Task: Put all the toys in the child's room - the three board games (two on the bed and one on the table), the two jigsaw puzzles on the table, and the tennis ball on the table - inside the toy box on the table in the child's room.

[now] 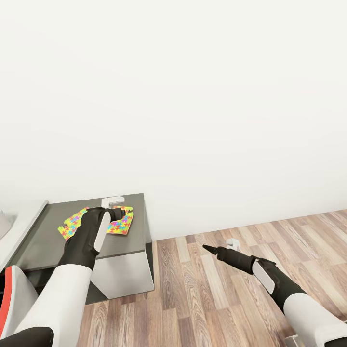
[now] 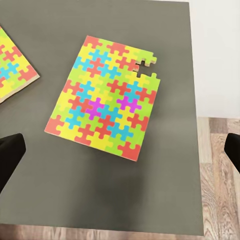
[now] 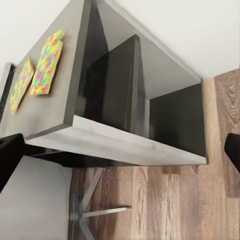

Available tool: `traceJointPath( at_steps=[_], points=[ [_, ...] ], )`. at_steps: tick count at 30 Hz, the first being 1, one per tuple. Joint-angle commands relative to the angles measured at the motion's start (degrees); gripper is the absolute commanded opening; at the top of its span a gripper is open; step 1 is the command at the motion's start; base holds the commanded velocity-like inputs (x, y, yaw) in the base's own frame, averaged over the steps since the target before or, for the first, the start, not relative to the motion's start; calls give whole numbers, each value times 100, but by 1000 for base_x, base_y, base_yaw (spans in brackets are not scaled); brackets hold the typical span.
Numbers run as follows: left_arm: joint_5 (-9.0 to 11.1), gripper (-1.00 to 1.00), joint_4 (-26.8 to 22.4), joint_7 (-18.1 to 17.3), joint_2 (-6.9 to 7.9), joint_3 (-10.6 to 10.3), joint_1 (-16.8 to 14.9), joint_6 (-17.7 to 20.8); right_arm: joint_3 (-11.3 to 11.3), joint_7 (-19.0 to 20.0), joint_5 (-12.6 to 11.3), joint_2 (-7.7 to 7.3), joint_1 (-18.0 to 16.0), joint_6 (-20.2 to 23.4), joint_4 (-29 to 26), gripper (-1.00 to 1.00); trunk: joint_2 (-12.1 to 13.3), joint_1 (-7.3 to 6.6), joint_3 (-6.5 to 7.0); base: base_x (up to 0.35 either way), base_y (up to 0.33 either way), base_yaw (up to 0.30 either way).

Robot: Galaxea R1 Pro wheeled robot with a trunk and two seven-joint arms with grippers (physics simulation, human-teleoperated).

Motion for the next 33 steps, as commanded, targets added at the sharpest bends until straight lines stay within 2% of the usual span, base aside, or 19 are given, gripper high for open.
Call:
traceJointPath(
  at_steps=[1, 2, 5, 9, 17, 23, 33],
  points=[
    [51, 100, -6, 35, -4, 10, -5, 20, -5, 13, -64, -7, -5, 42, -5, 100, -12, 3, -11, 0, 0, 0],
    [55, 100, -6, 34, 1, 10, -5, 20, -144, 36, -80, -4, -5, 40, -6, 100, -12, 3, -11, 15, 0, 0],
    [57, 100, -6, 33, 14, 10, -5, 20, -291, 47, -92, 4, -5, 35, -5, 100, -12, 3, -11, 61, 0, 0],
    [59, 100, -6, 26, 13, 8, -5, 18, -384, 27, -97, 43, -5, 31, 8, 100, -12, 3, -11, 158, 0, 0],
    [59, 100, -6, 15, -15, -4, -5, 20, -425, 17, -99, 60, -5, 9, 26, 100, -12, 3, -11, 75, 0, 0],
    [59, 100, -8, 15, -17, -179, -5, 14, -423, 17, -106, 65, -5, -137, 47, 100, -12, 3, -11, 7, 0, 0],
    [59, 100, -6, 23, -12, -221, -5, 12, -420, 10, -100, 69, -5, -169, 54, 100, -12, 3, -11, 92, 39, 0]
  ],
)
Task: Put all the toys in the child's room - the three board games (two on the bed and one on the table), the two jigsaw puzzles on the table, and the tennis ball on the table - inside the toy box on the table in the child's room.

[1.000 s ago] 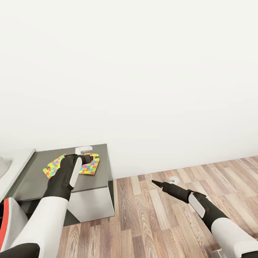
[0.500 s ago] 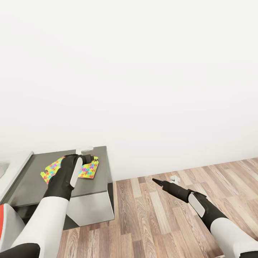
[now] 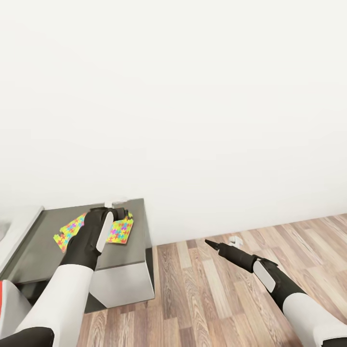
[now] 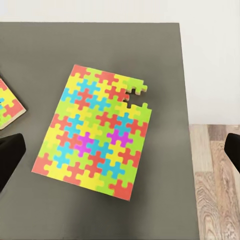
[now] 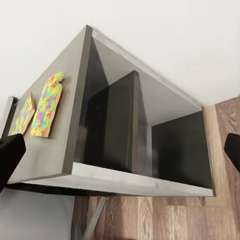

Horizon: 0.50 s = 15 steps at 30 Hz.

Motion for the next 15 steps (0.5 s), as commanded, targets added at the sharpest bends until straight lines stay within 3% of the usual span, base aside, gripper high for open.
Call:
traceJointPath(
  at_steps=[1, 11, 15],
  points=[
    [50, 100, -5, 37, -6, 8, -5, 20, 26, -1, -60, -6, -5, 44, -4, 100, -11, 5, -11, 156, 65, 0],
    [50, 100, -5, 37, -6, 3, -5, 20, 36, -10, -42, -6, -5, 43, 3, 100, -11, 5, -11, 51, 18, 0],
    [46, 100, 0, 37, -8, 3, -5, 5, 42, -11, -31, 0, -5, 43, 4, 100, -11, 5, -11, 171, 90, 0]
  ],
)
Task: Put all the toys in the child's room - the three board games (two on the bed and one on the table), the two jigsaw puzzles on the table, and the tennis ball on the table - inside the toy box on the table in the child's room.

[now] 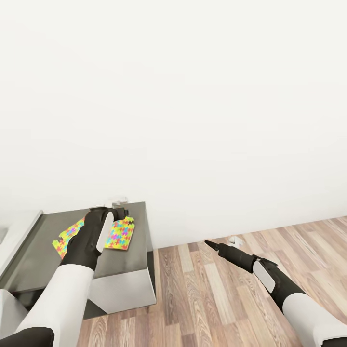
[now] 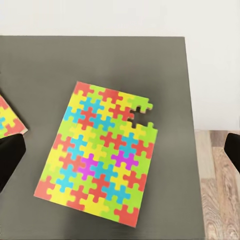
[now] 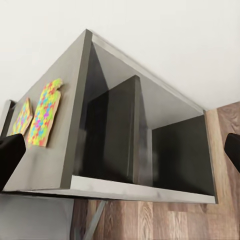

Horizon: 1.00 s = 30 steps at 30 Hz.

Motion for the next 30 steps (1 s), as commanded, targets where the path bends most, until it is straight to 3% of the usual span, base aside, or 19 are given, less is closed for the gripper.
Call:
traceJointPath(
  at_steps=[1, 18, 30],
  points=[
    [48, 100, -4, 36, -5, 9, -5, 15, 26, -1, -59, -6, -5, 44, -4, 100, -11, 6, -11, 224, 130, 0],
    [41, 100, 10, 45, -6, 9, -5, -26, 36, -37, -32, 87, -5, 44, -4, 100, -11, 6, -11, 84, 38, 0],
    [34, 100, 25, 63, -14, 7, -5, -80, 46, -521, -22, 108, -5, 44, -4, 100, -11, 6, -11, 92, 48, 0]
  ],
)
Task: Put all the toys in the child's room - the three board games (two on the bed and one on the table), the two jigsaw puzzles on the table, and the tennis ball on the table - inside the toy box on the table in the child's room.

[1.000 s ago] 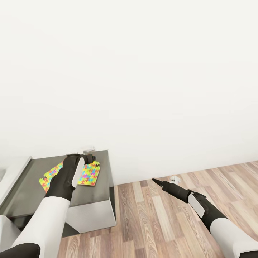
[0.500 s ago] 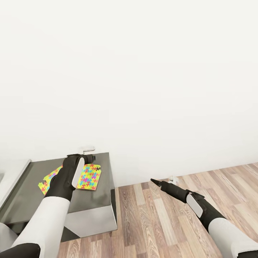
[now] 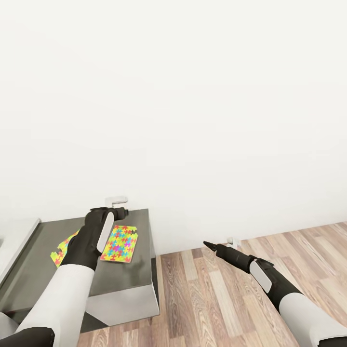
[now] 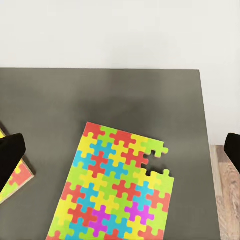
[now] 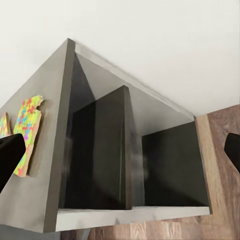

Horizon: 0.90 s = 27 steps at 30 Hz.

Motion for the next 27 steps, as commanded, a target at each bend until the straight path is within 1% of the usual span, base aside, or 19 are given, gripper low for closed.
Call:
traceJointPath(
  at_steps=[1, 13, 24, 27],
  points=[
    [48, 100, -5, 35, -5, 10, -5, 20, 27, -12, -59, -6, -4, 38, -4, 100, -11, 3, -11, 12, 4, 0],
    [45, 100, 85, 40, -22, 7, -5, 12, 35, -35, -61, -3, -4, 53, -4, 100, -11, 3, -11, 115, 72, 0],
    [37, 100, 135, 48, -40, 10, -5, 12, 44, -45, -63, -2, -4, 79, -4, 100, -11, 3, -13, 14, 8, 0],
    [34, 100, 267, 60, -45, 11, -14, -2, 44, -45, -65, -4, -4, 98, -4, 100, -11, 3, -26, 1, 0, 0]
  ],
)
